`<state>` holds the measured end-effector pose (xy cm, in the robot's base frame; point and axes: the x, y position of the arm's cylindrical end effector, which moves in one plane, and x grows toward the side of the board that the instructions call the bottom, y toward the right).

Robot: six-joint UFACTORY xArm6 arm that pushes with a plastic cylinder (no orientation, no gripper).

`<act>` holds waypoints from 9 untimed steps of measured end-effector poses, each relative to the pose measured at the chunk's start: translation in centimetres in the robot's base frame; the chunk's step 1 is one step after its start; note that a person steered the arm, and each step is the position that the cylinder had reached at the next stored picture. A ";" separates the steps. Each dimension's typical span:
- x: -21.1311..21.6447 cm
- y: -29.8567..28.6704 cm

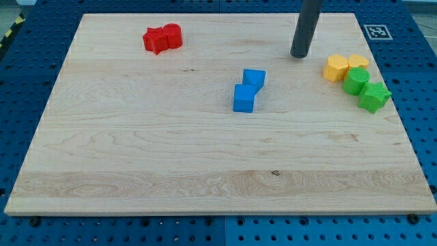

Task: Move your arm to the left side of the yellow heart

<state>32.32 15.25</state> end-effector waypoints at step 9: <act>2.9 0.3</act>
